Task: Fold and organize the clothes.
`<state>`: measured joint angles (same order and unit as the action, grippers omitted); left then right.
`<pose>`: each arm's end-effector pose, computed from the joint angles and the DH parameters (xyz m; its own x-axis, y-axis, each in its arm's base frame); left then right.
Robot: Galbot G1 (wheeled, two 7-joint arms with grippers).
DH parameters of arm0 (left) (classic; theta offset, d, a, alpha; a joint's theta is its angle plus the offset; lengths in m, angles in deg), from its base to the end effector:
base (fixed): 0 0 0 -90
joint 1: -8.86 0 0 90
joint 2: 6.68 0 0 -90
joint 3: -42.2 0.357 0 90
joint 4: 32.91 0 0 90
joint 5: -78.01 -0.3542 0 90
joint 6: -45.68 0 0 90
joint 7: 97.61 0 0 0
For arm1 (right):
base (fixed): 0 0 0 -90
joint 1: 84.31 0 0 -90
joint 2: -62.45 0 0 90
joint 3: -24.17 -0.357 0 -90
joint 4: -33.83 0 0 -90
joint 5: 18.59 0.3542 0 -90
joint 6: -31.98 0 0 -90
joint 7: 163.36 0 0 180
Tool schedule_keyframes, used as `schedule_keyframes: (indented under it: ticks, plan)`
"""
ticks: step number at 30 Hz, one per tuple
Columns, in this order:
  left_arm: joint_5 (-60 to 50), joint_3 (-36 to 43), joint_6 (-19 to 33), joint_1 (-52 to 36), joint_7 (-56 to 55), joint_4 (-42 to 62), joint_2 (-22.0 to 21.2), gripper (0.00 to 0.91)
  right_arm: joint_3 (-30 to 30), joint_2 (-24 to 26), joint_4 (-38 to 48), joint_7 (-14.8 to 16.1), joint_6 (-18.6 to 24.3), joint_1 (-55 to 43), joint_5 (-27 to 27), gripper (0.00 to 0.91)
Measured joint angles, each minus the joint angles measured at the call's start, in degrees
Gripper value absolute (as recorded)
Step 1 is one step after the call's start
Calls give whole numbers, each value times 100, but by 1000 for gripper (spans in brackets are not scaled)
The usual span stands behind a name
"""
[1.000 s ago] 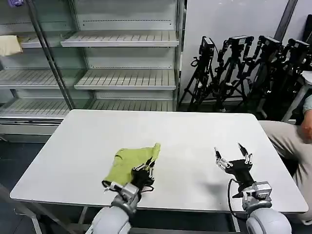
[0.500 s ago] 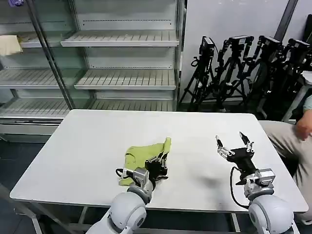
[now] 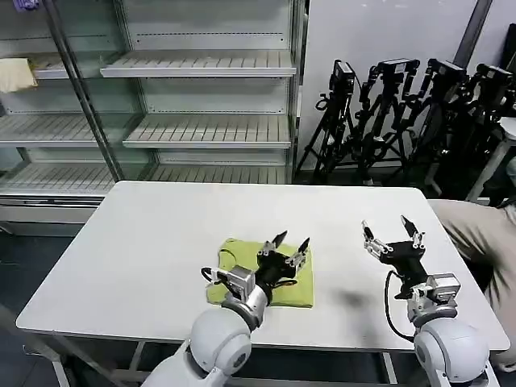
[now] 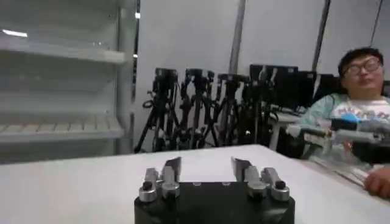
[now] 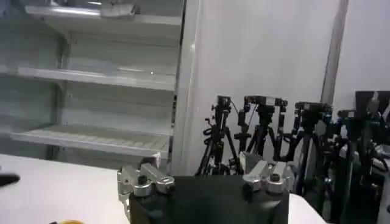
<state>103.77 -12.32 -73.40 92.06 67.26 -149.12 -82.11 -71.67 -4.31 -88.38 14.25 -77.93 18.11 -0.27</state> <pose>0.2854 -0.1281 -0.2082 -0.8502 0.5064 0.1438 0.4957 0.8621 -0.1051 0.2605 -0.0944 -0.2033 -0.9984 -0.0559 0.0034 -0.0559 0.9916 -0.1170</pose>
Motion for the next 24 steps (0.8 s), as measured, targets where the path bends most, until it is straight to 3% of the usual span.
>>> schedule_keyframes:
  ticks: [14,24]
  plan:
    - [-362,-1648,731,456,869,235,1109,907,-43,16,163,155,31,-126,-126,907]
    - [-910,-2486,1399,672,1420,801,1258,907,-157,100,416,298,127,-290,-231,907]
